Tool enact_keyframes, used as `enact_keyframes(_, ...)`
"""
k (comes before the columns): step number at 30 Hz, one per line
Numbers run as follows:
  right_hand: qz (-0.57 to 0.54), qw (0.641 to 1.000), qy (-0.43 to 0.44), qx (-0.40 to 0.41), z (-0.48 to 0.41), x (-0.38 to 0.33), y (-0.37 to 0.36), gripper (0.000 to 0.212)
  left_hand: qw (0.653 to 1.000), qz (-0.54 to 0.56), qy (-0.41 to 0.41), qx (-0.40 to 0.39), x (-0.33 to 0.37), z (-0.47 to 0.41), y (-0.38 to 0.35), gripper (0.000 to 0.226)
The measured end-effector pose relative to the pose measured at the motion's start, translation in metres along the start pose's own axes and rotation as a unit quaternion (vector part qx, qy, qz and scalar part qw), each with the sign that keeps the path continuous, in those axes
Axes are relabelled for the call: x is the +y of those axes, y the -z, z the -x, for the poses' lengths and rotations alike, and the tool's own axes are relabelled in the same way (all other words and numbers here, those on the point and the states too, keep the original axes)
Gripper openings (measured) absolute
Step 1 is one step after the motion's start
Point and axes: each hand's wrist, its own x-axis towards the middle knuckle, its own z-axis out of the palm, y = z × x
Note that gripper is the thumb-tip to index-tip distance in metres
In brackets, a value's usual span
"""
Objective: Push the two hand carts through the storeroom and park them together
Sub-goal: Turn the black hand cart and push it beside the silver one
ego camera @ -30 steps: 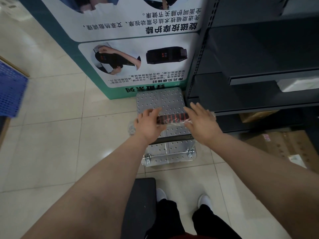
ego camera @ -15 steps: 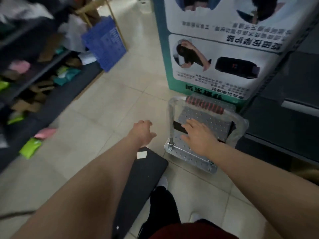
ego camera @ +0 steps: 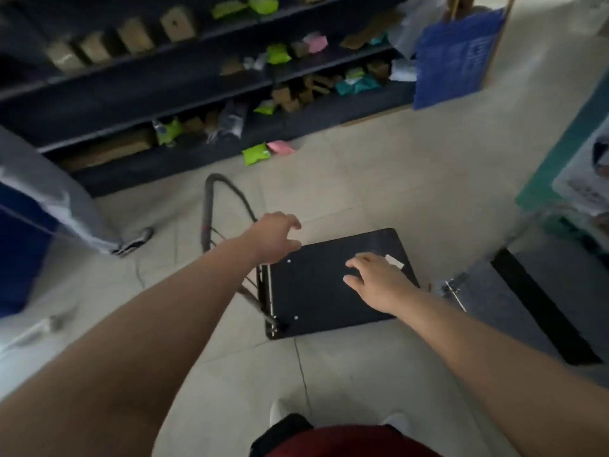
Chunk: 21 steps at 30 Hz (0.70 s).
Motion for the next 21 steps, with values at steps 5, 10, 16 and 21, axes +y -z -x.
enact_keyframes(5,0.008,0.999,0.043,-0.006,-0.041,-0.104,-0.023,0.046,0.996,0.045,0.069,0.043,-0.113,0.054,0.015,0.042)
enact_keyframes(10,-0.005,0.999,0.03,0.02,-0.078,-0.208,-0.058,0.047,0.994,0.069,0.067,0.043,-0.208,0.086,0.009,0.043)
enact_keyframes(16,0.0,0.999,0.001,0.041,-0.112,-0.283,-0.081,0.052,0.997,0.065,0.032,0.023,-0.277,0.086,0.013,0.044)
enact_keyframes(21,0.029,0.997,-0.025,0.064,-0.149,-0.296,-0.082,0.053,0.997,0.067,0.003,0.025,-0.307,0.056,0.022,0.045)
